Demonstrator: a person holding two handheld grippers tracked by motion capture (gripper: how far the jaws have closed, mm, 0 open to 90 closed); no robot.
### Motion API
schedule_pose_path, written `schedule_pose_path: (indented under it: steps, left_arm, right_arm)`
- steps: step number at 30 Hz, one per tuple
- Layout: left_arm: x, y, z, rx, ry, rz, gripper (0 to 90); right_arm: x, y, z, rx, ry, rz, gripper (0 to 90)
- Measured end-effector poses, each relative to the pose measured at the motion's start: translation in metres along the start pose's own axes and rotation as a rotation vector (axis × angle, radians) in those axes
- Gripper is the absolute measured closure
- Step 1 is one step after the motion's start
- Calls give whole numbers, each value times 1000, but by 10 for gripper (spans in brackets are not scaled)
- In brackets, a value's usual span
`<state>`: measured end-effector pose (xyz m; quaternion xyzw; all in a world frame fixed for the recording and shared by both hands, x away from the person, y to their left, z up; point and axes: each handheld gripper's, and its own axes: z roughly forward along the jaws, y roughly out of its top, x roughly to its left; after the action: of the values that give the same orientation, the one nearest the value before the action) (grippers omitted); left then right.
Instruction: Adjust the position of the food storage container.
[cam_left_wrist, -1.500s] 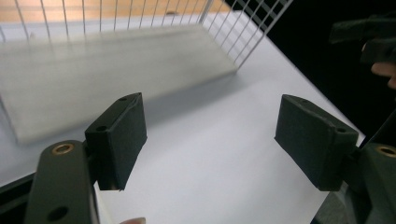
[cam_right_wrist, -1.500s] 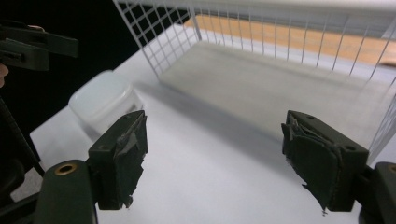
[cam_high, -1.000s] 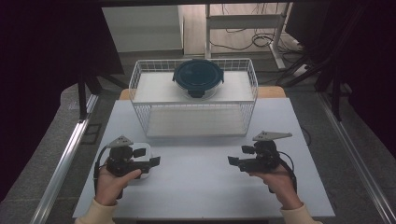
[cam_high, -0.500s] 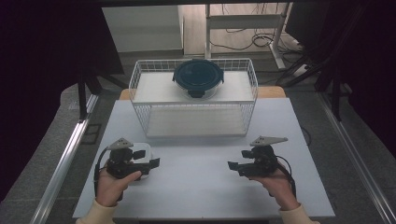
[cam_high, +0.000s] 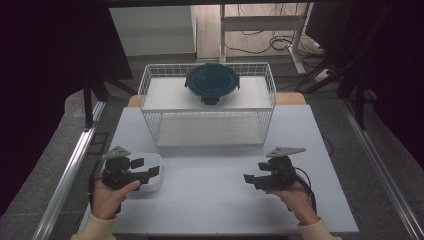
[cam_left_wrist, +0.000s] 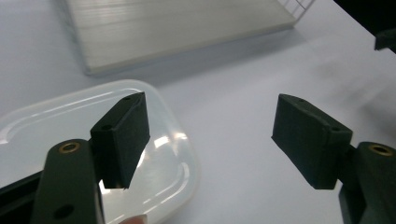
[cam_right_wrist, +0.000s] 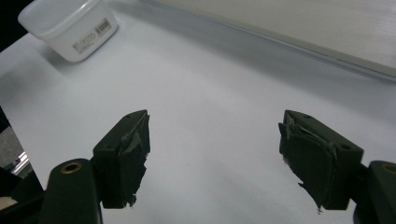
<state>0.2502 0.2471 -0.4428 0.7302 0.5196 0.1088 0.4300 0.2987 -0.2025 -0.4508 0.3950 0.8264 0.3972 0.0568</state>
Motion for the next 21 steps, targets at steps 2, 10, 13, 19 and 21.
schedule_pose_path:
  steps: [2, 10, 13, 19, 21]
  left_arm:
    - [6, 0, -5, -3, 19, 3, 278]
    - [40, 6, -18, 24, 111, 8, 312]
    - [50, 9, -16, 46, 130, 14, 320]
    - [65, 16, -11, 75, 156, 22, 358]
    - [69, 19, -9, 82, 160, 21, 376]
  right_arm:
    - [0, 0, 0, -6, 0, 5, 244]
    - [-1, -1, -3, -13, -5, 8, 245]
    - [-3, -1, -4, -15, -8, 14, 245]
    - [-5, -2, -4, -12, -14, 21, 246]
    - [-5, -3, -2, -6, -14, 21, 246]
